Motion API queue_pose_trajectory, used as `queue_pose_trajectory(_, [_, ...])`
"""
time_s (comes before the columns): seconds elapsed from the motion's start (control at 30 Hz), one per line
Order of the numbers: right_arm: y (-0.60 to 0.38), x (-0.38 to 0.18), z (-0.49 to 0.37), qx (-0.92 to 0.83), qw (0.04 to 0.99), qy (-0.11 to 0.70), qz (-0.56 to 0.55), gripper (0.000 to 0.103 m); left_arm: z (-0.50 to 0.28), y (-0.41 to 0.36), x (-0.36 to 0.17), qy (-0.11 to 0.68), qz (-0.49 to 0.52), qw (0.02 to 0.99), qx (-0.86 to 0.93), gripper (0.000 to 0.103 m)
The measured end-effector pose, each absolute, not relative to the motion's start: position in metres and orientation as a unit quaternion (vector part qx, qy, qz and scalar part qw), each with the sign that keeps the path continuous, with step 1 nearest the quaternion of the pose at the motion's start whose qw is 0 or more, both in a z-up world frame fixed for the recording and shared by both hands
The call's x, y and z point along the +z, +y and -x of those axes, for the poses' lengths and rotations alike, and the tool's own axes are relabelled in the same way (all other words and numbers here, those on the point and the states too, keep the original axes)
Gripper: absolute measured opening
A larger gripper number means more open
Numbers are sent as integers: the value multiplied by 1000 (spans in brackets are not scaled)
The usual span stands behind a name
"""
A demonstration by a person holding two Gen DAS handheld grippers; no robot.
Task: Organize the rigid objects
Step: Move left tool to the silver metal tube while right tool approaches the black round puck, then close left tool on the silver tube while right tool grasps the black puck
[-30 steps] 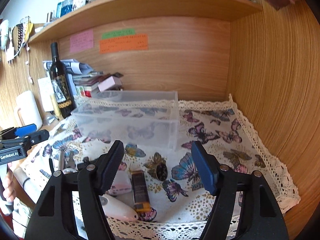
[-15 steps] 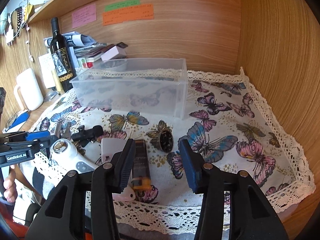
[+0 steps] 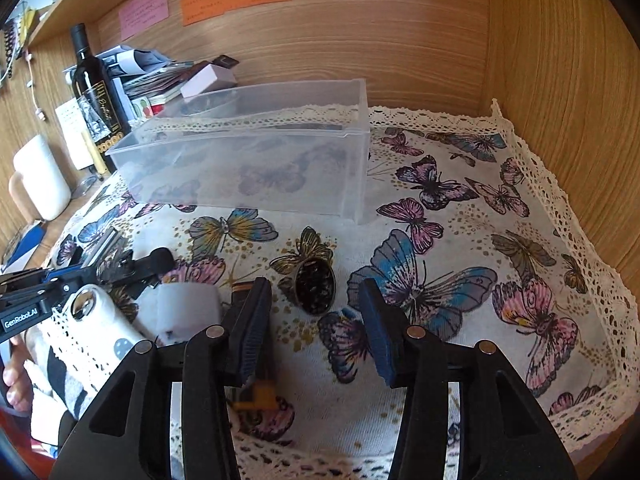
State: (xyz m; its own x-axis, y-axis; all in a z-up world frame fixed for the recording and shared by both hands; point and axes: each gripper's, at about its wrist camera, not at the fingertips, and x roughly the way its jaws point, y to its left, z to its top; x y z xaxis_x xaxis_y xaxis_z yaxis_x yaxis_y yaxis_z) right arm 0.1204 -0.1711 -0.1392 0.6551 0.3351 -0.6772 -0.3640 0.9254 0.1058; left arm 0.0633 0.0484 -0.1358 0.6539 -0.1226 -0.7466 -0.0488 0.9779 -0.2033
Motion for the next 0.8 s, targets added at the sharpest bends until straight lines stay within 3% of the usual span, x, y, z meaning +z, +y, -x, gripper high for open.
queue_pose_trajectory(0.17, [-166,-147,-134,196,900,390,8,43,-67,48,-135,414,93,905,-20,15])
queue_pose_trajectory(0.23, [-165,-150,-136,197,898,393,2,32,-68,49,-133,410,92,907,-21,15])
queue_pose_trajectory(0.8, [-167,-108,-122,194,928,317,20,32,-66,54,-83,350,59,935,-18,15])
